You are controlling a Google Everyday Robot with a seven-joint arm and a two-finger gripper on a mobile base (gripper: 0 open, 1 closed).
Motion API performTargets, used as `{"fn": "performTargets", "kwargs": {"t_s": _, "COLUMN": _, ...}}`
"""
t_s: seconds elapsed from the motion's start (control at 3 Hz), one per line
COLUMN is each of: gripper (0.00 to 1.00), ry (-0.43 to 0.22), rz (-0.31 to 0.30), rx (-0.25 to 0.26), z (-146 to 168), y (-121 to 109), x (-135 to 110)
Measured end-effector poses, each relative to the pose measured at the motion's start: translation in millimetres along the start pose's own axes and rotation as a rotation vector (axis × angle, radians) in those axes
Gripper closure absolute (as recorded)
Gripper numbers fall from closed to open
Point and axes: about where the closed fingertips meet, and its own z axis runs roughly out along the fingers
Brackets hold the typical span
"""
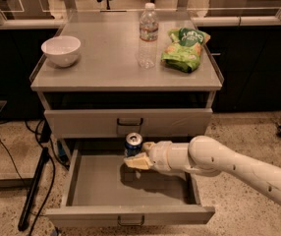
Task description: Pick pepsi can from middle drawer and place on counter
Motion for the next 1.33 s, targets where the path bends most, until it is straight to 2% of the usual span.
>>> {"fn": "performTargets", "kwargs": {"t_s": 0.33, "gripper": 1.0, "ry": 0.019, "rz": -0.024, "rx": -0.009, "z": -10.8, "y": 0.8, "x": -20.5}}
{"fn": "performTargets", "kwargs": {"t_s": 1.0, "gripper": 1.0, "ry": 0.016, "rz": -0.1, "rx": 0.035, "z": -50.0, "y": 1.3, "x": -81.1}}
{"fn": "performTargets", "kwargs": {"t_s": 1.33, "gripper": 1.0, "ry": 0.016, "rz": -0.103, "rx": 0.036, "z": -50.6, "y": 1.5, "x": -82.5}}
